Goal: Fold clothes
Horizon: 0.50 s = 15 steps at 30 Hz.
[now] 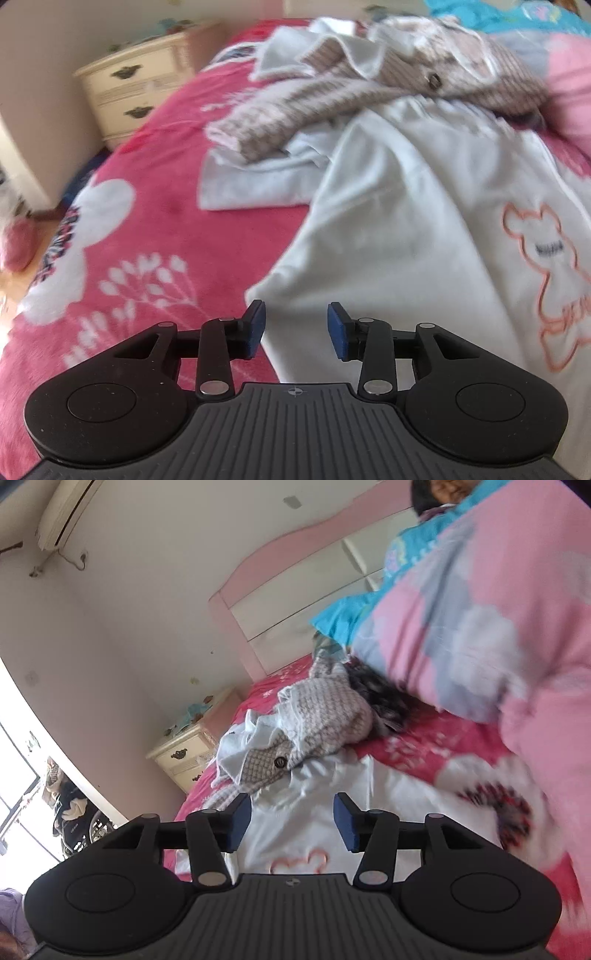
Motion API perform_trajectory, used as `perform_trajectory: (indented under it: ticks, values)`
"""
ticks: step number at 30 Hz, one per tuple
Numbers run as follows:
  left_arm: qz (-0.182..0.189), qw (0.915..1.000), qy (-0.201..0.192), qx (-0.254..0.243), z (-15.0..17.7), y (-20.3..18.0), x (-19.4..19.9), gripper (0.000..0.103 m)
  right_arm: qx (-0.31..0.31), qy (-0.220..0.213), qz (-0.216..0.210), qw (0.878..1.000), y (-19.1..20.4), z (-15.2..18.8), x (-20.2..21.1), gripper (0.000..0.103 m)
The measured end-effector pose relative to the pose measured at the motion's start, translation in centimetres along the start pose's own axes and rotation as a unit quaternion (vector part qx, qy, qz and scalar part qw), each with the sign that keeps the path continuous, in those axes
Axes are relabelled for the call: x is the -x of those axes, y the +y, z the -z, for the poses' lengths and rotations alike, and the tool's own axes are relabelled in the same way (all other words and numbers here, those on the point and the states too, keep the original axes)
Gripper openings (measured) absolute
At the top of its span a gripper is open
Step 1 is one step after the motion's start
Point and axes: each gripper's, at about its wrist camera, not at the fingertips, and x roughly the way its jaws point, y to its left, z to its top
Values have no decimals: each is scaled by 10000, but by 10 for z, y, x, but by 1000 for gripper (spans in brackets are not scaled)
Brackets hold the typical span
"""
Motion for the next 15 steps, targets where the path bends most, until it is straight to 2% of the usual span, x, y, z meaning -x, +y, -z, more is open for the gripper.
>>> perform_trajectory:
  ticks: [3, 7, 15]
  values:
    - [-64, 9996, -115, 236, -5, 0, 20, 41, -70, -22, 61, 10000, 0, 20, 15, 53]
    - [1, 9994, -181, 304, -5, -9, 51, 47, -189, 121, -27, 9997, 4, 39, 23, 53]
    - [223, 9959, 260, 841, 21, 0, 87, 51, -43, 507, -467, 9976, 37, 56, 18, 53]
